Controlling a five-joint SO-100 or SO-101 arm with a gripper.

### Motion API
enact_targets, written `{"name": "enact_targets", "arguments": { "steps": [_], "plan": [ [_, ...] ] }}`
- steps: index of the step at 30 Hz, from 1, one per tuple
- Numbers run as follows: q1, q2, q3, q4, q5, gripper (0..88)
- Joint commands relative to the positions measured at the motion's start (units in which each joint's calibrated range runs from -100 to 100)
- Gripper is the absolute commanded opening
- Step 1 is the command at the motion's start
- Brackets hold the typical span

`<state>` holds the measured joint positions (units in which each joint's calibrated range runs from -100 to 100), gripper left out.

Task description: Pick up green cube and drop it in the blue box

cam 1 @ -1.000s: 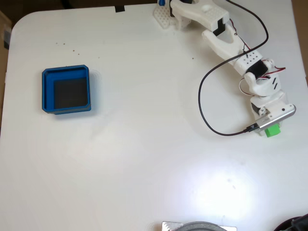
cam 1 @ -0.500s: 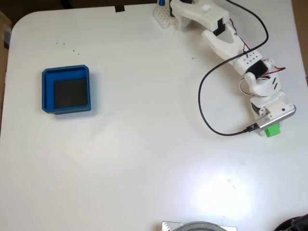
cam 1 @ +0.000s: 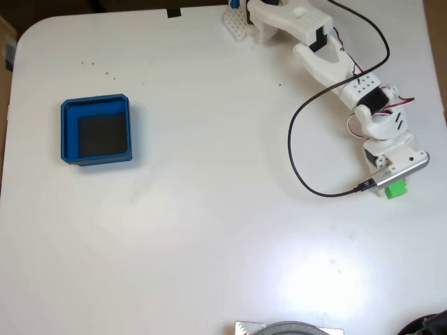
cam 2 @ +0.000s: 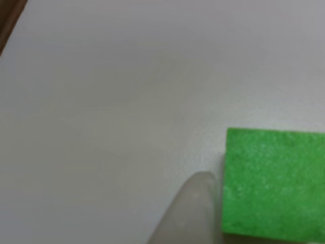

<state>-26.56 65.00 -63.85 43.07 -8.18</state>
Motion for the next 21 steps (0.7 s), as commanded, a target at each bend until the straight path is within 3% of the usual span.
{"name": "enact_targets", "arguments": {
  "steps": [1,7,21],
  "plan": [
    [-0.1,-1.7,-3.6,-1.4,0.1,11.9],
    [0.2,-1.7,-3.6,-1.4,0.1,2.7],
    [0.1,-2.0,-3.9,-1.0,0.1,2.5]
  ]
}}
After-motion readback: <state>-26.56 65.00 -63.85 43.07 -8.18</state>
